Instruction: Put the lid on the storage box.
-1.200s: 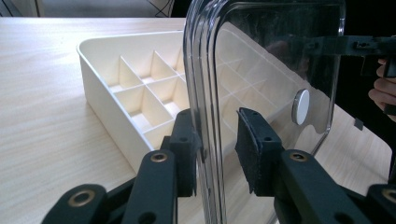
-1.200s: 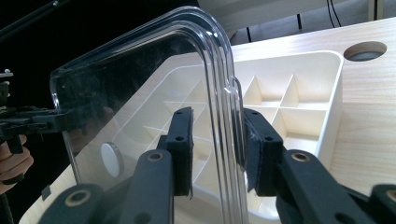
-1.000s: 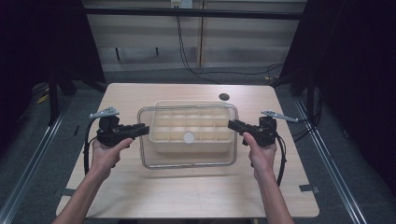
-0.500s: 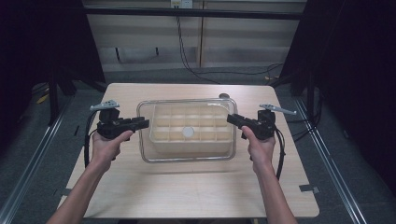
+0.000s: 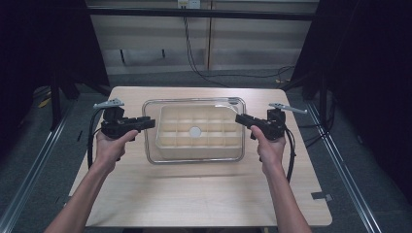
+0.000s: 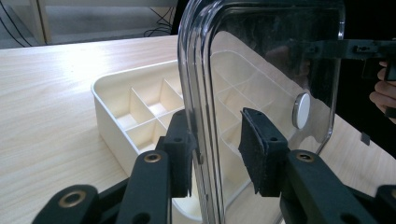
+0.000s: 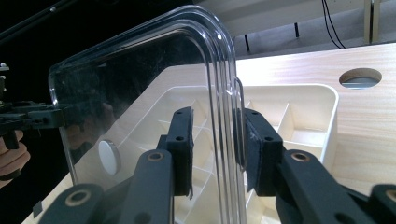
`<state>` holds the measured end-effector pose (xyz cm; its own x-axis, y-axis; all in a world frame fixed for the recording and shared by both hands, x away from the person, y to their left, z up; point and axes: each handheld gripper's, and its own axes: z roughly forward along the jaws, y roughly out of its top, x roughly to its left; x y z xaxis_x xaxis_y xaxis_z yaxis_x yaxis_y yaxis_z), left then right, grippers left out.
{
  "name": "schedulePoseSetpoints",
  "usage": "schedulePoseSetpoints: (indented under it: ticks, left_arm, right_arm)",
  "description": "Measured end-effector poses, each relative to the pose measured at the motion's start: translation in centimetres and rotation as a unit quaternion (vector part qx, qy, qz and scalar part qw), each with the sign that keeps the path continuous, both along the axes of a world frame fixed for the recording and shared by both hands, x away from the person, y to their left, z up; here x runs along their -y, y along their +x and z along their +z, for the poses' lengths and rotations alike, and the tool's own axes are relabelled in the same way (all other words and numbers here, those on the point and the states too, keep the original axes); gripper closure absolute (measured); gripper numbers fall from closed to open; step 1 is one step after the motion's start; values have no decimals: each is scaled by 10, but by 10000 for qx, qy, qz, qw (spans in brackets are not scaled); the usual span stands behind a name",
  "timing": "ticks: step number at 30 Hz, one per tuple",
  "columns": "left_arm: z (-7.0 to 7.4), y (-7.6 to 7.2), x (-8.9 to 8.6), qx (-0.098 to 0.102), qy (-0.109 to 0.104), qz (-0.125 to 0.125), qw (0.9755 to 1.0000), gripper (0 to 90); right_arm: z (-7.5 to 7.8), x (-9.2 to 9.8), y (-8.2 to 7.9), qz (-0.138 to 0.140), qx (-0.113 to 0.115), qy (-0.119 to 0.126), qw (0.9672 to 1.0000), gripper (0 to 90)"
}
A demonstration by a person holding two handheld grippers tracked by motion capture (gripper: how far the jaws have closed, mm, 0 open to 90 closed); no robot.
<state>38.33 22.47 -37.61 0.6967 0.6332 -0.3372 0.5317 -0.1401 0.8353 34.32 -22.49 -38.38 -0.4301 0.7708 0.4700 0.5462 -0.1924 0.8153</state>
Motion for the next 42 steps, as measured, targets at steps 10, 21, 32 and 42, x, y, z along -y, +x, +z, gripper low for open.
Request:
schedulePoseSetpoints:
  ticks: [10, 21, 32, 42]
  left_arm:
    - [1, 11, 3, -46, 27, 82, 10000, 648]
    - [12, 20, 6, 25, 63, 84, 9999, 660]
    - [18, 30, 13, -16, 45, 72, 10000, 668]
    - [21, 37, 20, -33, 100, 102, 9999, 676]
  right_arm:
    - [1, 1, 10, -46, -19, -40, 10000, 673]
    - [6, 3, 19, -79, -10, 16, 10000, 671]
    - [9, 9, 31, -152, -67, 59, 9998, 663]
    - [7, 14, 38, -258, -119, 86, 9996, 656]
